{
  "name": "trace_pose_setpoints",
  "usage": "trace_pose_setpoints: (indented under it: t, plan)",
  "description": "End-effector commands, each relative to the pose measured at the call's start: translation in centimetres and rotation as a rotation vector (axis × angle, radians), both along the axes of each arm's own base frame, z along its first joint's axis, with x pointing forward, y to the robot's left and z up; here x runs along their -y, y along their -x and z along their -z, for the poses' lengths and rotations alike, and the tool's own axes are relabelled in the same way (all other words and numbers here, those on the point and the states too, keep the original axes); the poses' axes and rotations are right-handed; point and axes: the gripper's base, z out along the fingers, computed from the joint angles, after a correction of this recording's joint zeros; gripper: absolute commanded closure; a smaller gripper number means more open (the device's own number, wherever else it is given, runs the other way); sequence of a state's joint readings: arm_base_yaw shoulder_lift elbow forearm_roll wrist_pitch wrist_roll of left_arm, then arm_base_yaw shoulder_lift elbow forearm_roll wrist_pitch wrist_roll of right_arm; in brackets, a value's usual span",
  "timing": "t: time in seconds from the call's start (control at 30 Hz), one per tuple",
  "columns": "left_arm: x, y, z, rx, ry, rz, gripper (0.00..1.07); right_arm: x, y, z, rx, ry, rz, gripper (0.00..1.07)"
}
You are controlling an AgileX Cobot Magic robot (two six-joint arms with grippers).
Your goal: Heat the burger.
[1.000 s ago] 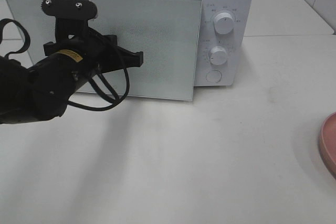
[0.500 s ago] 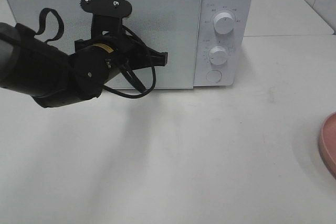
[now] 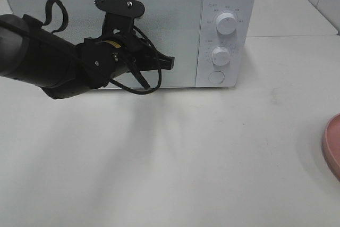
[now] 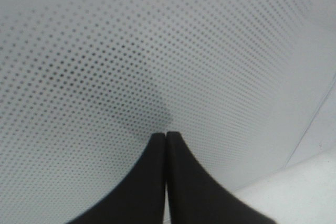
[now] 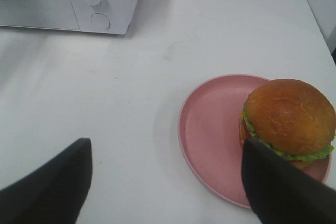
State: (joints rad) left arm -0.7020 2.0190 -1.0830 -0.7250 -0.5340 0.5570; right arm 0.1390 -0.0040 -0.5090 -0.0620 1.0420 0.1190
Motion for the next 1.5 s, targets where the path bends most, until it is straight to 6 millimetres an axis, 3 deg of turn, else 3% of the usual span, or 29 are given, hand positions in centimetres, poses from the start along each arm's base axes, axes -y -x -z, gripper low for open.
trace_pose_setpoints:
  t: [0.03, 0.23, 0.37, 0.43, 0.47, 0.5, 0.53, 0.57, 0.6, 0.63, 0.67, 0.7, 0.8, 0.87, 1.03, 1.3, 1.47, 1.5]
  plan:
    - [-0.3, -1.0, -1.7, 0.132, 0.008, -0.083, 1.07, 0.0, 0.4, 0.1, 0.028, 0.002, 0.003, 0.32]
    - [1.1, 1.2, -1.8, 0.023, -0.042, -0.095, 1.07, 0.0, 0.4, 0.1, 0.028, 0.002, 0.003, 0.32]
    - [1.6, 2.0, -2.1, -0.067, -0.066, -0.004, 1.07, 0.0, 0.4, 0.1, 0.028, 0.002, 0.003, 0.32]
    - [2.5, 3.1, -2.4, -0.173, -0.071, 0.169, 1.01, 0.0, 0.4, 0.1, 0.028, 0.002, 0.003, 0.32]
    - [2.5, 3.1, -2.4, -0.173, -0.071, 0.169, 1.01, 0.0, 0.4, 0.1, 0.028, 0.002, 0.003, 0.32]
    - [2.6, 3.4, -2.6, -0.188, -0.069, 0.199, 0.96, 0.0, 0.4, 0.1, 0.028, 0.002, 0.003, 0.32]
    - [2.7, 3.7, -2.8, -0.224, -0.055, 0.246, 0.78, 0.0, 0.4, 0.1, 0.028, 0.002, 0.003, 0.32]
    - [2.7, 3.7, -2.8, -0.224, -0.055, 0.246, 0.78, 0.0, 0.4, 0.1, 0.028, 0.002, 0.003, 0.32]
    - [2.8, 3.9, -3.1, -0.244, -0.044, 0.275, 0.67, 0.0, 0.4, 0.1, 0.028, 0.002, 0.003, 0.32]
    - [2.8, 3.9, -3.1, -0.244, -0.044, 0.275, 0.67, 0.0, 0.4, 0.1, 0.028, 0.002, 0.003, 0.32]
    - [2.6, 4.2, -3.7, -0.282, -0.022, 0.328, 0.36, 0.0, 0.4, 0.1, 0.028, 0.002, 0.003, 0.32]
    - [2.3, 4.4, -4.4, -0.315, 0.007, 0.361, 0.16, 0.0, 0.4, 0.1, 0.028, 0.002, 0.003, 0.32]
    - [2.0, 4.4, -4.8, -0.333, 0.027, 0.369, 0.13, 0.0, 0.4, 0.1, 0.028, 0.002, 0.003, 0.32]
    - [0.4, 4.0, -5.9, -0.378, 0.054, 0.387, 0.15, 0.0, 0.4, 0.1, 0.028, 0.002, 0.003, 0.32]
    - [-1.4, 3.9, -6.4, -0.448, 0.002, 0.392, 0.15, 0.0, 0.4, 0.1, 0.028, 0.002, 0.003, 0.32]
    - [-7.2, 4.8, -7.4, -0.702, -0.207, 0.18, 0.15, 0.0, 0.4, 0.1, 0.028, 0.002, 0.003, 0.32]
    - [-9.8, 4.8, -8.7, -0.738, -0.207, 0.149, 0.15, 0.0, 0.4, 0.1, 0.028, 0.002, 0.003, 0.32]
    - [-11.3, 4.7, -9.6, -0.742, -0.185, 0.131, 0.15, 0.0, 0.4, 0.1, 0.028, 0.002, 0.003, 0.32]
